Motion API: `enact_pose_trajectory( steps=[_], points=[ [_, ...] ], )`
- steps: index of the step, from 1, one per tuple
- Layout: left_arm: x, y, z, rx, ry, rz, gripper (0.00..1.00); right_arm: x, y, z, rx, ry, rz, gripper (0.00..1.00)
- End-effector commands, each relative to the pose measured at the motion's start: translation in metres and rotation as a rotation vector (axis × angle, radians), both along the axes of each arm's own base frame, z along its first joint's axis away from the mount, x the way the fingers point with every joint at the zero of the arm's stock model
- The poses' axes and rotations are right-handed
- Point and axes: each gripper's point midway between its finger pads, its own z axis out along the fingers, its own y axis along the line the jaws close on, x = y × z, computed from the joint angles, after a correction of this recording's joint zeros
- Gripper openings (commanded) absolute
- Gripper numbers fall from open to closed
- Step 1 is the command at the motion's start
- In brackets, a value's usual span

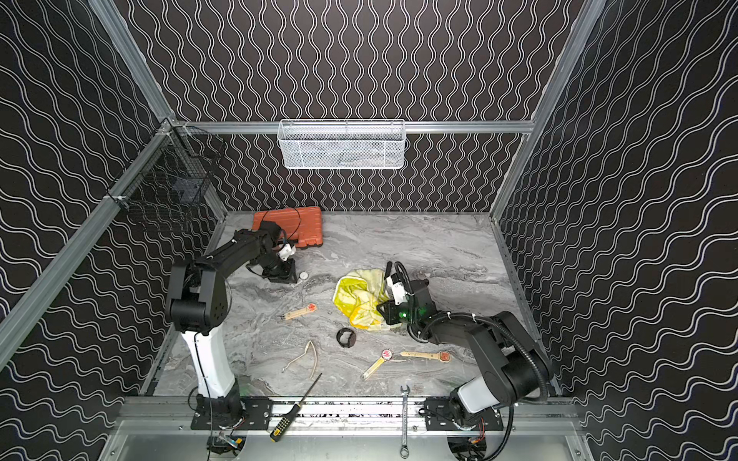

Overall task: Wipe the watch dial
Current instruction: Place the watch at the center of the board, then pick up the watch at the center of the board.

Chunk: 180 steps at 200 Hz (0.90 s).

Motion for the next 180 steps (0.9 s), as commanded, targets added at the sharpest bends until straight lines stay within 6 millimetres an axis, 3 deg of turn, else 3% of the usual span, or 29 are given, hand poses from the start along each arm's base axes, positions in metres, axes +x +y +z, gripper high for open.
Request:
enact_pose_trajectory(
  steps=[1,25,46,68,95,138,180],
  points=[
    [-0.014,0.004,0.014,0.009,-0.020,0.000,0.36,-0.001,0.006,0.014,0.022,-0.009,0.016,0.25],
    [-0.030,0.002,0.027,-0.003,-0.048,-0.001,0.36,-0.002,0.008,0.021,0.005,-0.008,0.028,0.27],
    [-0.047,-0.014,0.026,-0.012,-0.052,-0.057,0.41,-0.004,0.010,0.028,-0.002,-0.016,0.032,0.30],
    [-0.061,-0.028,0.012,0.033,-0.042,-0.148,0.50,-0.010,0.012,0.034,0.000,-0.028,0.059,0.40],
    [-0.070,-0.034,-0.011,0.044,0.042,-0.184,0.50,-0.017,0.012,0.043,0.012,-0.048,0.072,0.44],
    [-0.076,-0.034,-0.031,0.060,0.091,-0.184,0.49,-0.020,0.006,0.047,-0.035,-0.082,0.083,0.46],
    [-0.105,-0.045,-0.040,-0.005,0.165,-0.205,0.46,-0.021,0.004,0.041,-0.055,-0.079,0.088,0.46]
  ],
)
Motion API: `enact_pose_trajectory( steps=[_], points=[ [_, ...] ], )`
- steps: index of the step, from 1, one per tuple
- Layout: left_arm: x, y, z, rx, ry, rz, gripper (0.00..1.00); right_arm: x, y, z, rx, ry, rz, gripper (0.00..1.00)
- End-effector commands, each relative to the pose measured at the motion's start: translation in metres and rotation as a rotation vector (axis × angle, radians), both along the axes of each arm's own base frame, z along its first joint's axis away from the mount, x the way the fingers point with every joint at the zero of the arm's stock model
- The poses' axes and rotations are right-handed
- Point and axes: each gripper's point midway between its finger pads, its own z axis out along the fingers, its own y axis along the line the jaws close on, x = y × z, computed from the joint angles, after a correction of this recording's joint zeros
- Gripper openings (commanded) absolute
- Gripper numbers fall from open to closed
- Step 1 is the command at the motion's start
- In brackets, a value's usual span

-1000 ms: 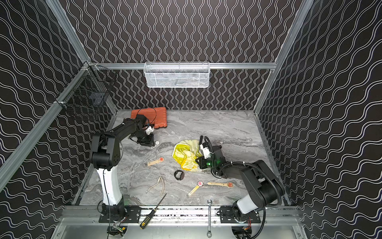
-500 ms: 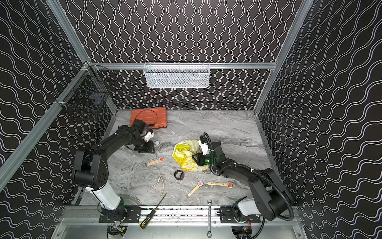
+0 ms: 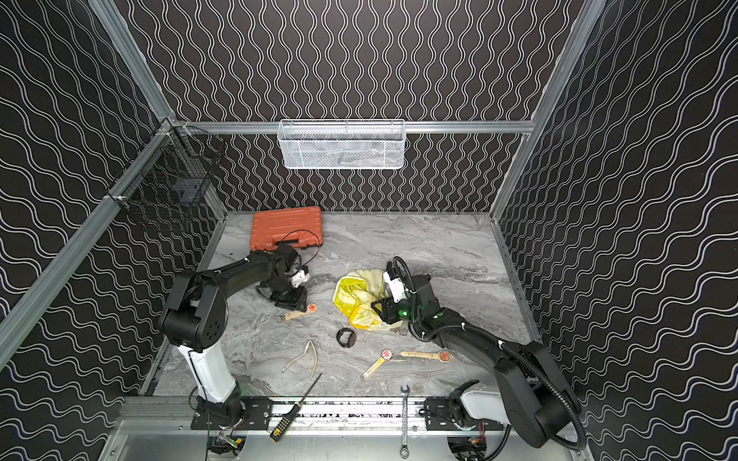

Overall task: Wipe the watch dial
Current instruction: Pick up the watch at the center of the board.

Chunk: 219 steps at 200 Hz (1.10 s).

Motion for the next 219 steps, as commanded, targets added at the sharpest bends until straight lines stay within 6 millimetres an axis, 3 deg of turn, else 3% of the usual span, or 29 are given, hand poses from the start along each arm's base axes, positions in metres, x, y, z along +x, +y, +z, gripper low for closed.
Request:
enact_pose_trajectory(
  steps=[1,35,70,94,132,166,201,219],
  points=[
    [-0.019,-0.005,-0.003,-0.041,0.060,-0.009,0.46,-0.001,-0.002,-0.004,-0.026,-0.010,0.011,0.46],
    [-0.050,-0.024,0.004,-0.096,0.097,-0.023,0.45,-0.002,-0.005,-0.008,-0.047,-0.008,0.009,0.46],
    [-0.060,-0.030,0.002,-0.083,0.092,-0.024,0.45,-0.003,-0.006,-0.012,-0.054,-0.004,0.007,0.46],
    [-0.055,-0.019,-0.011,0.043,0.067,-0.029,0.43,-0.003,-0.005,-0.011,-0.050,-0.006,0.013,0.46],
    [-0.043,-0.023,-0.019,0.149,0.001,-0.037,0.35,-0.003,-0.010,-0.011,-0.059,-0.020,-0.007,0.46],
    [-0.038,-0.019,-0.023,0.199,-0.032,0.026,0.22,-0.002,-0.015,-0.010,-0.067,-0.032,-0.034,0.46],
    [-0.042,-0.024,-0.026,0.190,-0.055,0.045,0.09,0.006,-0.019,-0.001,-0.059,-0.040,-0.099,0.47],
    [-0.040,-0.024,-0.020,0.189,-0.066,0.040,0.08,0.014,-0.022,0.013,-0.041,-0.030,-0.159,0.49]
  ],
)
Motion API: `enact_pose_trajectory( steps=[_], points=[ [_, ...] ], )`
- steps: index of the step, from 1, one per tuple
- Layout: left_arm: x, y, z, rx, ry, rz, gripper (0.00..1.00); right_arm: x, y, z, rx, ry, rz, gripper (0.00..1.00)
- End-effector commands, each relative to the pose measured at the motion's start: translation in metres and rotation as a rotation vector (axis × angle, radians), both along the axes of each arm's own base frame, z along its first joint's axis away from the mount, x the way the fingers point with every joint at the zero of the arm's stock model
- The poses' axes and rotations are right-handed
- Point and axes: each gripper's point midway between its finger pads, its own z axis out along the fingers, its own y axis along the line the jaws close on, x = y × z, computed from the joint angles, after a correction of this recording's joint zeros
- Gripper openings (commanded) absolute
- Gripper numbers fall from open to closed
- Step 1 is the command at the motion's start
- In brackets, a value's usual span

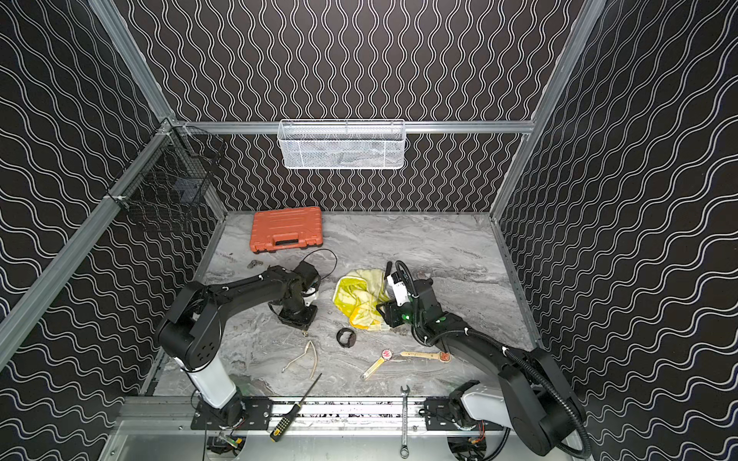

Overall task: Wipe the watch dial
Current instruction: Pick up the watch at the center of the board.

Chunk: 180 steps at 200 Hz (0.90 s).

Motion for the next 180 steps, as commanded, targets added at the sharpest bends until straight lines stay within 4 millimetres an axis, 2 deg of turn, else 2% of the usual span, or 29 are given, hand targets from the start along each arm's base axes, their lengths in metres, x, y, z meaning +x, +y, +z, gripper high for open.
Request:
enact_pose_trajectory(
  steps=[1,21,42,65,81,106,125,157,180],
  points=[
    [0.021,0.000,-0.009,0.022,-0.096,0.021,0.08,0.012,-0.004,0.018,0.025,-0.002,-0.090,0.49],
    [0.023,-0.007,0.004,-0.026,-0.120,0.016,0.08,0.016,0.001,0.045,0.081,-0.012,-0.098,0.50],
    [0.025,-0.021,0.018,-0.111,-0.139,0.018,0.08,0.012,0.017,0.066,0.195,0.012,-0.055,0.52],
    [0.023,-0.037,0.025,-0.204,-0.125,0.013,0.08,0.001,0.046,0.077,0.374,0.106,0.018,0.52],
    [0.024,-0.039,0.027,-0.219,-0.135,0.016,0.08,-0.008,0.071,0.081,0.498,0.187,0.081,0.51],
    [0.027,-0.041,0.030,-0.235,-0.152,0.011,0.08,-0.012,0.104,0.070,0.554,0.297,0.118,0.49],
    [0.027,-0.042,0.029,-0.250,-0.141,0.014,0.08,-0.011,0.127,0.055,0.570,0.390,0.119,0.49],
    [0.025,-0.050,0.028,-0.306,-0.121,0.030,0.08,-0.009,0.151,0.021,0.587,0.554,0.074,0.48],
    [0.025,-0.051,0.030,-0.329,-0.132,0.043,0.08,-0.005,0.160,-0.002,0.561,0.651,0.017,0.47]
  ],
)
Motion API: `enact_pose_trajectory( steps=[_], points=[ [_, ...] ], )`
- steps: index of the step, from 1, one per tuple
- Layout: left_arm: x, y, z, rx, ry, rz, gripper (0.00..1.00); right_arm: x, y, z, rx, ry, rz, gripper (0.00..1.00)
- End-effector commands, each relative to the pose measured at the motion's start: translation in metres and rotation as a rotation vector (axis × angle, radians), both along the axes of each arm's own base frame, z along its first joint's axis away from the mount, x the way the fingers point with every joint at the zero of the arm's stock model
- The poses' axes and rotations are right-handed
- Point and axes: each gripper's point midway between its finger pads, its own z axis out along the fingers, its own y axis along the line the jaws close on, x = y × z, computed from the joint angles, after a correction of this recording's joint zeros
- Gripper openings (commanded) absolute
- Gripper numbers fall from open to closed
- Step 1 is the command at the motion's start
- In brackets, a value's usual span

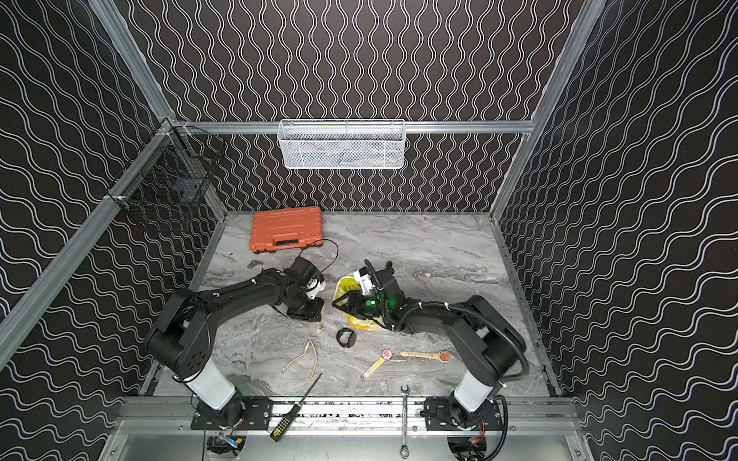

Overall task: Wipe the watch dial
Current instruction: Pick up the watch at the center of the board.

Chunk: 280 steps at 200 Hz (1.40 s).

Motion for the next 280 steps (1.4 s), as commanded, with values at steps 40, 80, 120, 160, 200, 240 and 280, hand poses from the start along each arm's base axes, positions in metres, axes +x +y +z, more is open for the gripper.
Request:
enact_pose_trajectory(
  steps=[40,80,120,160,200,240,280],
  points=[
    [-0.003,-0.010,0.005,-0.095,0.010,0.018,0.08,0.010,0.033,-0.007,0.138,0.240,-0.037,0.47],
    [0.002,-0.009,0.011,-0.121,0.007,0.022,0.08,0.010,0.047,-0.028,0.143,0.347,-0.045,0.46],
    [0.004,-0.009,0.020,-0.146,-0.018,0.013,0.08,0.013,0.052,-0.037,0.120,0.348,-0.051,0.41],
    [0.000,-0.011,0.018,-0.173,-0.007,0.015,0.09,0.019,0.057,-0.053,0.097,0.370,-0.055,0.32],
    [-0.005,-0.010,0.018,-0.172,-0.001,0.012,0.13,0.018,0.060,-0.044,0.120,0.339,-0.041,0.06],
    [-0.011,-0.008,0.052,-0.217,-0.051,-0.012,0.35,0.019,0.060,-0.008,0.137,0.195,0.025,0.00],
    [-0.014,0.009,0.103,-0.313,-0.147,0.024,0.39,0.017,0.050,0.064,0.190,-0.055,0.089,0.00]
  ],
)
